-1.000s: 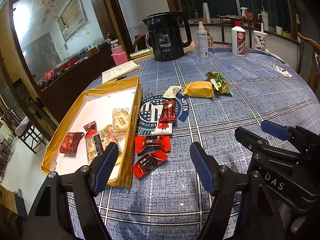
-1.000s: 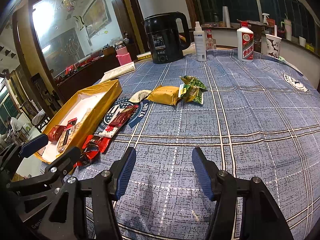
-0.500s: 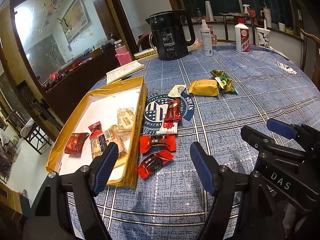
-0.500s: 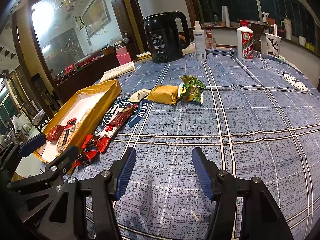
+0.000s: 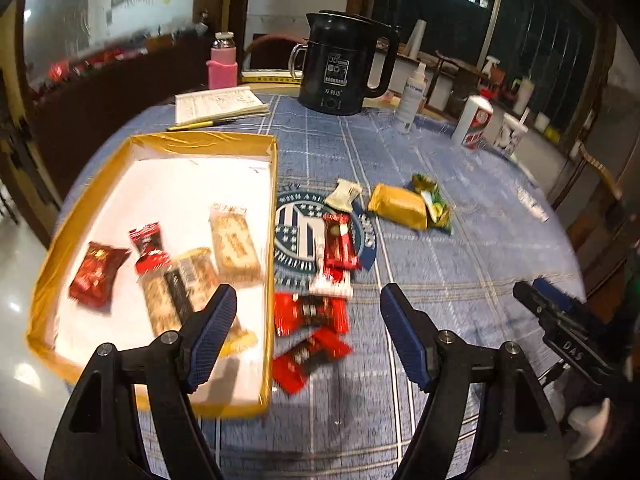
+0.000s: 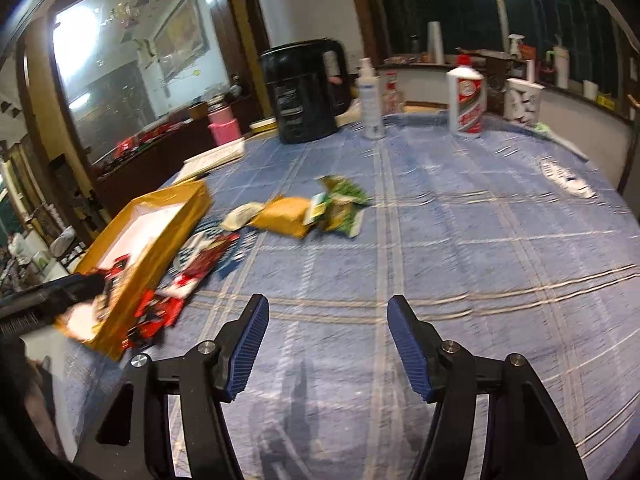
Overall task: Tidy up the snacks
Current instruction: 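Grasp the yellow cake packet with the left tool and lift it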
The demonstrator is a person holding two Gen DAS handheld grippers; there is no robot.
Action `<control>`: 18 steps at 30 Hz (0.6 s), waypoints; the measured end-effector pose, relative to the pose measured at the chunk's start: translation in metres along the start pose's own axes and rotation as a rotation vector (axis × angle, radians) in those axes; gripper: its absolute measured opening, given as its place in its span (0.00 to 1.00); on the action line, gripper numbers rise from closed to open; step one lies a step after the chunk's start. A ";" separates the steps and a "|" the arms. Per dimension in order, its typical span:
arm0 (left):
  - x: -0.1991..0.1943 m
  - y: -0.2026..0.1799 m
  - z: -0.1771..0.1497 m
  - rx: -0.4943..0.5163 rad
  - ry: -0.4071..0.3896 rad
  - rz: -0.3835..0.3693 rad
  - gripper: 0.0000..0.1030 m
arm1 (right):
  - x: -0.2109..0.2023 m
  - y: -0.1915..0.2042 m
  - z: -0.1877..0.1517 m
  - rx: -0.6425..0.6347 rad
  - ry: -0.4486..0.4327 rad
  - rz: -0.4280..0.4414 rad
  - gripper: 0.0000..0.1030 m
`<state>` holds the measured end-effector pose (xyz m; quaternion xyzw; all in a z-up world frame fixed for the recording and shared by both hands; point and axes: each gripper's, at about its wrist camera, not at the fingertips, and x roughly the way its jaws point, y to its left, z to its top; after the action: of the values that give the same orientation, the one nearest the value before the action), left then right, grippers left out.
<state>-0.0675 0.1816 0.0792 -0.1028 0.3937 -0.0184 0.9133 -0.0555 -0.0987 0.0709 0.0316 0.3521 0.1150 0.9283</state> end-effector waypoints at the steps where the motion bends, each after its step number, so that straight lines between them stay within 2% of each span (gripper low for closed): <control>1: 0.004 0.003 0.005 -0.003 0.007 -0.028 0.72 | 0.001 -0.005 0.001 0.009 0.004 -0.005 0.62; 3: 0.015 -0.001 0.013 0.011 0.026 -0.070 0.72 | 0.004 -0.013 0.001 0.035 0.025 0.002 0.62; 5: 0.032 -0.013 0.017 0.038 0.077 -0.091 0.72 | 0.008 -0.016 -0.001 0.051 0.045 0.017 0.62; 7: 0.047 -0.030 0.022 0.085 0.116 -0.130 0.68 | 0.011 -0.016 -0.005 0.049 0.061 0.021 0.62; 10: 0.068 -0.057 0.042 0.144 0.138 -0.136 0.68 | 0.015 -0.014 -0.006 0.039 0.081 0.027 0.62; 14: 0.103 -0.075 0.073 0.173 0.169 -0.151 0.67 | 0.015 -0.016 -0.003 0.031 0.084 0.039 0.62; 18: 0.135 -0.093 0.092 0.173 0.225 -0.210 0.67 | 0.019 -0.027 -0.002 0.042 0.094 0.034 0.63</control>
<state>0.0964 0.0912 0.0627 -0.0615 0.4774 -0.1588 0.8620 -0.0375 -0.1202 0.0533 0.0516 0.3969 0.1245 0.9079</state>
